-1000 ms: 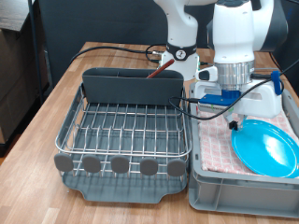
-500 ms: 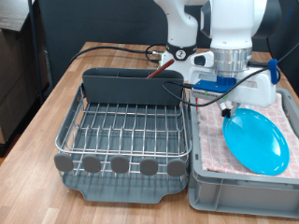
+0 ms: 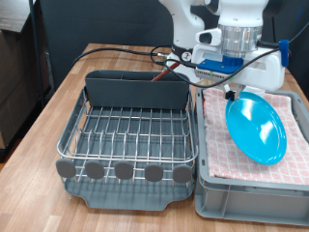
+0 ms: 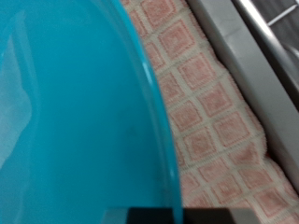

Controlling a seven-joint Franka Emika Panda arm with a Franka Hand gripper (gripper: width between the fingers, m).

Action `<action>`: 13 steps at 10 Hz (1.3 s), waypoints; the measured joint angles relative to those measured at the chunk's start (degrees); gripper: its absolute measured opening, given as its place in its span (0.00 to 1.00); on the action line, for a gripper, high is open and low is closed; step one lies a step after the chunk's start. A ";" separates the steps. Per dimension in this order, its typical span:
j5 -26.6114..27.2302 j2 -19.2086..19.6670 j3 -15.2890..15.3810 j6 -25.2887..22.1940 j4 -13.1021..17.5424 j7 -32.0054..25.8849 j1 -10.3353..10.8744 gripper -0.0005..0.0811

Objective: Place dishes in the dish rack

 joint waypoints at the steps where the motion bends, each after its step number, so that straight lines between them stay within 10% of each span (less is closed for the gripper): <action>1: -0.97 -1.20 -0.02 -3.00 0.78 0.00 -0.04 0.03; 9: -4.65 -4.17 -0.74 -17.08 6.32 -0.75 -0.24 0.03; 13: -15.96 -6.23 -2.14 -28.72 7.86 -3.11 -1.97 0.03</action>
